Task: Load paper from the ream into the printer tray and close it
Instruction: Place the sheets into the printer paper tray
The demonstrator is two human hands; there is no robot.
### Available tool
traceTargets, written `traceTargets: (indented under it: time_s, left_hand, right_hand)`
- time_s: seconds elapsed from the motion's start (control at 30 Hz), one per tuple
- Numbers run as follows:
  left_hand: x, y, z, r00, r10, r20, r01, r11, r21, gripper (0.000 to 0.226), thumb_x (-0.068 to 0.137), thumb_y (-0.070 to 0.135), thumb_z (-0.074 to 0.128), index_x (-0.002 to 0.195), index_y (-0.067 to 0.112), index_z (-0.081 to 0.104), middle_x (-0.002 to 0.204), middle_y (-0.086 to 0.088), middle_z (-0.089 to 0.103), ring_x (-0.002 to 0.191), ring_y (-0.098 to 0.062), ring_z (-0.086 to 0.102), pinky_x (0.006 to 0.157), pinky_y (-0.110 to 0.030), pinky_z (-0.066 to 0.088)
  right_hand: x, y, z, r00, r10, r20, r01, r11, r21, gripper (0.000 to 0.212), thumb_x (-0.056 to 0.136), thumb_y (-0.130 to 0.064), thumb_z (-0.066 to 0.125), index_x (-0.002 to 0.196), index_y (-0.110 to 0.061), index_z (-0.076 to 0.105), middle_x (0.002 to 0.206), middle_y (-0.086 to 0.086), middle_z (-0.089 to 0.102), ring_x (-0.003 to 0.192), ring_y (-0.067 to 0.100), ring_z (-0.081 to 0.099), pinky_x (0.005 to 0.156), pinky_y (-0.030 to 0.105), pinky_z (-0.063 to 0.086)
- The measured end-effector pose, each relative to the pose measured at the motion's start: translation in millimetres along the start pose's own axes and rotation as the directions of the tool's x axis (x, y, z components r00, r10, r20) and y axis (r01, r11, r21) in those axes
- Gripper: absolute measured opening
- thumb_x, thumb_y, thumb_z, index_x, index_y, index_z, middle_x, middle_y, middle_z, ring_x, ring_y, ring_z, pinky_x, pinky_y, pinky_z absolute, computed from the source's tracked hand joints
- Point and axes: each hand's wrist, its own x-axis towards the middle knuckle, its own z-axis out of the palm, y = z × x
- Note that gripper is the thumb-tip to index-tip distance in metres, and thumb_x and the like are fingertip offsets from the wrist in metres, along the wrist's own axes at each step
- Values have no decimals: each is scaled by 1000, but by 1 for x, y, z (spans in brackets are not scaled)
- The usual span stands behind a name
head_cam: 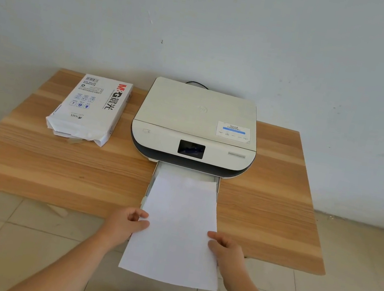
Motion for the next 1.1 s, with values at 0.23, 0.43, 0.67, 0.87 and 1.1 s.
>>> traceTargets:
  time_s: [0.23, 0.43, 0.67, 0.87, 1.1]
  left_hand:
    - [-7, -19, 2, 999, -46, -7, 46, 999, -3, 16, 78, 17, 77, 92, 23, 72, 90, -6, 61, 76, -15, 57, 65, -24, 45]
    - [-10, -26, 6, 997, -78, 13, 78, 997, 20, 15, 81, 18, 75, 95, 23, 70, 102, -13, 65, 89, -22, 62, 69, -24, 48]
    - [-5, -27, 5, 989, -138, 50, 137, 990, 39, 17, 83, 19, 72, 98, 24, 67, 104, -8, 65, 93, -25, 65, 76, -35, 54]
    - [5, -20, 4, 982, -178, 63, 178, 984, 16, 15, 86, 16, 67, 100, 22, 66, 108, -5, 65, 93, -23, 65, 73, -32, 53]
    - [21, -16, 3, 964, -249, 99, 252, 968, -17, 17, 86, 14, 68, 102, 18, 65, 104, -11, 67, 89, -26, 68, 81, -39, 54]
  right_hand:
    - [0, 19, 2, 998, 56, 5, -56, 998, -12, 23, 89, -8, 58, 101, -23, 72, 103, 5, 73, 96, 26, 68, 90, 46, 55]
    - [-3, 29, 4, 992, 128, -6, -128, 992, 2, 24, 88, -8, 58, 98, -25, 71, 107, 4, 70, 92, 23, 66, 68, 29, 47]
    - [4, 27, 7, 989, 148, -13, -148, 989, 21, 25, 91, -7, 55, 100, -24, 70, 105, 4, 70, 88, 23, 66, 69, 32, 52]
    - [17, 27, 10, 985, 170, -16, -169, 985, 45, 26, 89, -7, 56, 103, -23, 70, 103, 6, 72, 91, 29, 69, 86, 43, 57]
    - [33, 21, 13, 981, 189, -41, -187, 981, 61, 24, 90, -10, 59, 104, -25, 70, 102, 9, 72, 95, 37, 68, 86, 53, 55]
